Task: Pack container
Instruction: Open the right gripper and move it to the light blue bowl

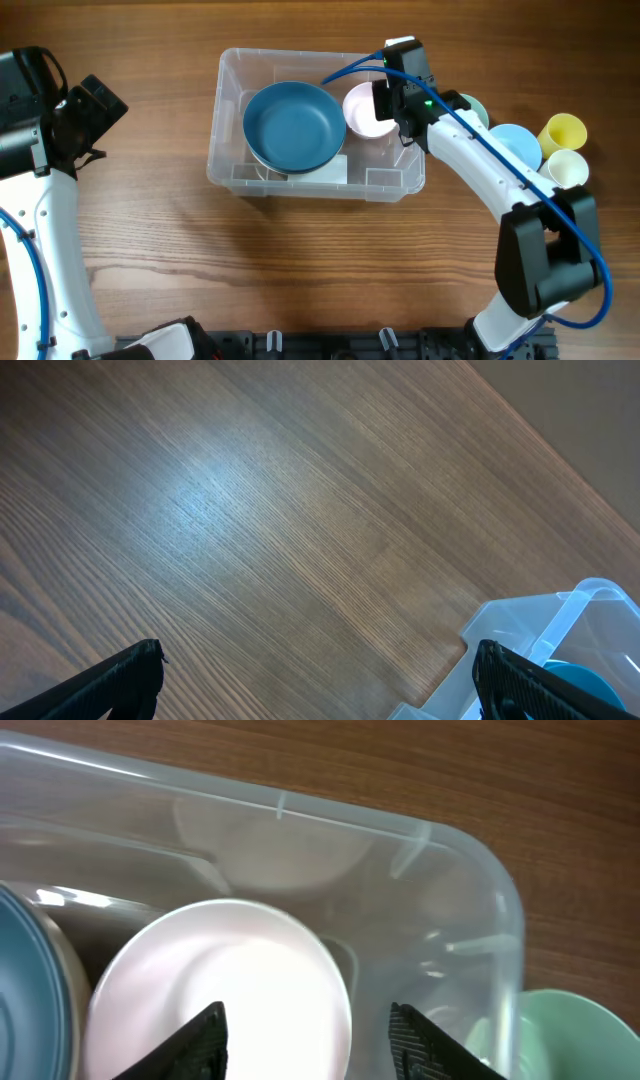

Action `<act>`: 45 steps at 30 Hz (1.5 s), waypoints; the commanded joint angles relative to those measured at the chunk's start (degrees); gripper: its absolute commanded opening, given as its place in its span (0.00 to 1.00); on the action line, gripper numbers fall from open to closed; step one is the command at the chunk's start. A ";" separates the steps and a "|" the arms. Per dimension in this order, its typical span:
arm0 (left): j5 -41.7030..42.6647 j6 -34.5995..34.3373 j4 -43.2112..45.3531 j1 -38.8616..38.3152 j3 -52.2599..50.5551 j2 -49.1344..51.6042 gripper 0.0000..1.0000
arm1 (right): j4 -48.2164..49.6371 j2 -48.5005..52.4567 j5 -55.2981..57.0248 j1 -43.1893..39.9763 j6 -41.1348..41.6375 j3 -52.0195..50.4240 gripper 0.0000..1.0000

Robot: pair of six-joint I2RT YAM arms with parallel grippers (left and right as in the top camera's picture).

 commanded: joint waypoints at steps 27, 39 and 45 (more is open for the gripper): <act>0.07 -0.52 -0.02 0.26 0.72 -0.48 1.00 | -35.21 -25.90 -2.32 -26.32 33.83 -4.22 0.71; 0.07 -0.52 -0.02 0.26 0.72 -0.48 1.00 | -20.06 -25.83 -6.10 -28.20 48.43 -20.02 0.67; 0.07 -0.50 -0.02 0.26 0.72 -0.48 1.00 | -15.39 -25.83 -3.10 -28.20 53.46 -25.05 0.67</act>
